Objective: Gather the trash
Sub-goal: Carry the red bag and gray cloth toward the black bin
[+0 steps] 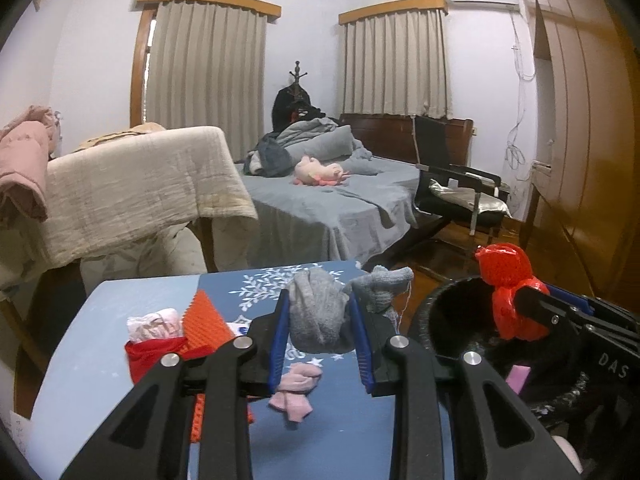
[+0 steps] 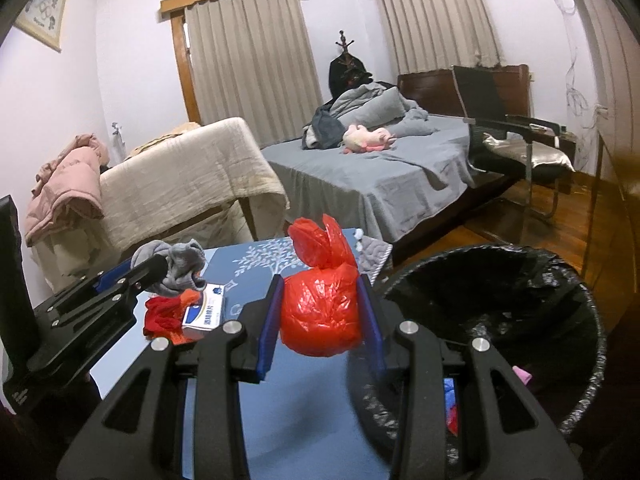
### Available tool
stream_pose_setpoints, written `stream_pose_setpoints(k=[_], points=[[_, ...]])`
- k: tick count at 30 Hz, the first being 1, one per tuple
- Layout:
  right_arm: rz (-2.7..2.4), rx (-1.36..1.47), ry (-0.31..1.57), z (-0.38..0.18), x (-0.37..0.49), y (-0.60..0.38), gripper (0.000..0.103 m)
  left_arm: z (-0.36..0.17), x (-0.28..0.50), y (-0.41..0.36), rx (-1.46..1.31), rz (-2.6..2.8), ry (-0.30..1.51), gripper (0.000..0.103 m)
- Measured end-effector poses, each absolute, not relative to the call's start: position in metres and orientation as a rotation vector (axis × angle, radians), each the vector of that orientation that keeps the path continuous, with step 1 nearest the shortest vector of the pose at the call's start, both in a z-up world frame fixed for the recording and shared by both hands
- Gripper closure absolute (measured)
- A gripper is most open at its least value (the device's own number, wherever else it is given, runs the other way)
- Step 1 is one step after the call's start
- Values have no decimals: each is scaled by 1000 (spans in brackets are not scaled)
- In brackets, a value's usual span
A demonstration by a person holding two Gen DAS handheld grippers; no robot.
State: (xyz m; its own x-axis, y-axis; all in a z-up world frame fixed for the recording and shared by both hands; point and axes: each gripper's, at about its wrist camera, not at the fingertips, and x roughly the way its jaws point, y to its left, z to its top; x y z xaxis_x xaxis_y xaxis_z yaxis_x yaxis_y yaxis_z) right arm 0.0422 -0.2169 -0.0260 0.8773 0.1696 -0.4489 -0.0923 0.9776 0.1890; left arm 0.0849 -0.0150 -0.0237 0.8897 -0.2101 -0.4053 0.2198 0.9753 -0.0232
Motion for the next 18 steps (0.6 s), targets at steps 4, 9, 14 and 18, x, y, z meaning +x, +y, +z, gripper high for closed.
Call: stream_pose_setpoints(k=[4,9,14,18], points=[[105,161,474,-25,37,-231,68,-22,84,-30,26,-261,418,74],[41,177,473,-26,30,-263,68,-22,86,-55,35,-319,420,74],[-21,179,474,-28,25,-290,68,-26,92,-84,43,-377,430,74],[-67,186,477,-31,21,-314,68,-29,97,-108,51,-419,433,74]])
